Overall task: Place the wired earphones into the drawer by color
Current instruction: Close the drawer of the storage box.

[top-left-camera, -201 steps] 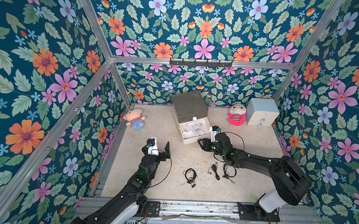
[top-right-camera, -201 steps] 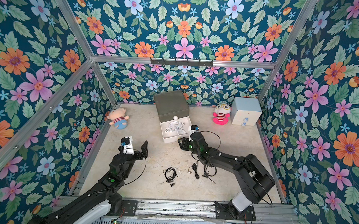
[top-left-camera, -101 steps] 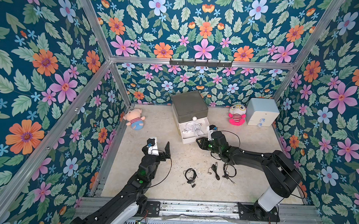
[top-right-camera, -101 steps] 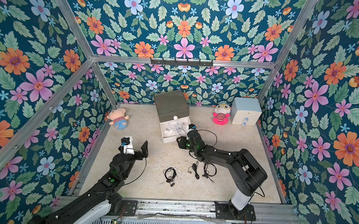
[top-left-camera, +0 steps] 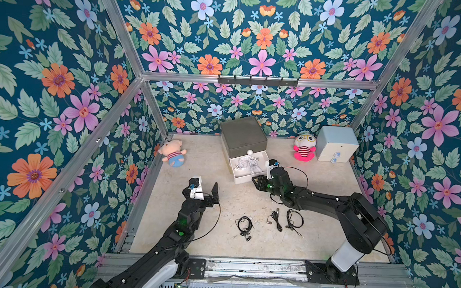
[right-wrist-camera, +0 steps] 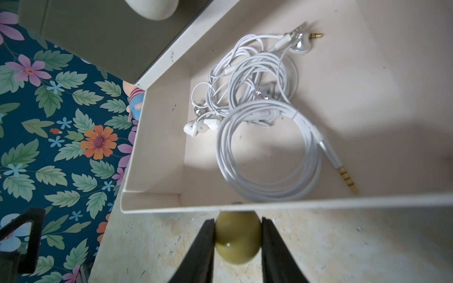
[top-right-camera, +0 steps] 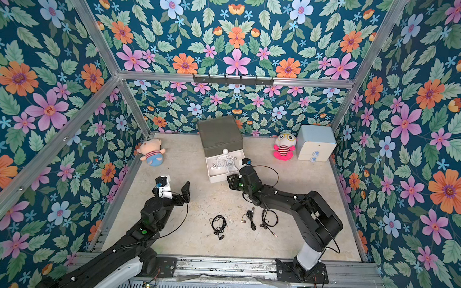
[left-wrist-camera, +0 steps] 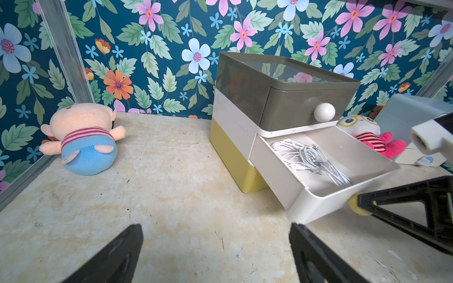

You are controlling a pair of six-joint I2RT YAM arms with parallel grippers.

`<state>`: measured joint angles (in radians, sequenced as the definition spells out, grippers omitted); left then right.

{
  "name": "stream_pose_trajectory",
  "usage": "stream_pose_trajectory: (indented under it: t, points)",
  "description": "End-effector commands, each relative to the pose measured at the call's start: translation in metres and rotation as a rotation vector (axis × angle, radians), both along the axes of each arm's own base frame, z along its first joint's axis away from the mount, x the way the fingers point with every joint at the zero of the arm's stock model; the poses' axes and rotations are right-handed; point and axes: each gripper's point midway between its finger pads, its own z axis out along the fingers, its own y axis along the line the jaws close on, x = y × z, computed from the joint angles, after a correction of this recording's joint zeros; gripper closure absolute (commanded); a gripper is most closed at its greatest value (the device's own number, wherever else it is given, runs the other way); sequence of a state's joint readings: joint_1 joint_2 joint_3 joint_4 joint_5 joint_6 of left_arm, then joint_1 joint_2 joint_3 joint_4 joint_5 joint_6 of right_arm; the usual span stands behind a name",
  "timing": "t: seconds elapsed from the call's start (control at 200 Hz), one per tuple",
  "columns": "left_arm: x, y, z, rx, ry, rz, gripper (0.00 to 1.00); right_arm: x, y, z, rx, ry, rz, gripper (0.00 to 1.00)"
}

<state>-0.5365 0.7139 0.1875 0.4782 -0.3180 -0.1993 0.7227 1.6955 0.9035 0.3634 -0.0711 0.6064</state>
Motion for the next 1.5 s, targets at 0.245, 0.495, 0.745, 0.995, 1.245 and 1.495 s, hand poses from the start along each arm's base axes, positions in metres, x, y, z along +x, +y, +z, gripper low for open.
stream_pose_trajectory:
  t: [0.245, 0.495, 0.745, 0.995, 1.245, 1.495]
  points:
    - [0.001, 0.001, 0.006, -0.004, -0.02, 0.003, 0.01, 0.023, -0.004, 0.022, -0.023, -0.07, -0.072, 0.72]
    - [0.0, 0.001, 0.007, -0.005, -0.023, 0.003, 0.01, 0.04, -0.004, 0.028, -0.02, -0.092, -0.092, 0.73]
    - [0.0, 0.001, 0.006, -0.005, -0.022, 0.003, 0.01, 0.052, 0.006, 0.027, -0.016, -0.104, -0.08, 0.73]
    - [0.0, 0.001, 0.007, -0.006, -0.025, 0.004, 0.01, 0.066, 0.016, 0.025, 0.007, -0.135, -0.079, 0.74]
    - [0.0, 0.001, 0.007, -0.006, -0.025, 0.004, 0.01, 0.08, 0.025, 0.017, 0.014, -0.156, -0.092, 0.74]
    - [0.0, 0.0, 0.007, -0.009, -0.026, -0.002, 0.01, 0.092, 0.025, 0.016, 0.03, -0.188, -0.113, 0.74]
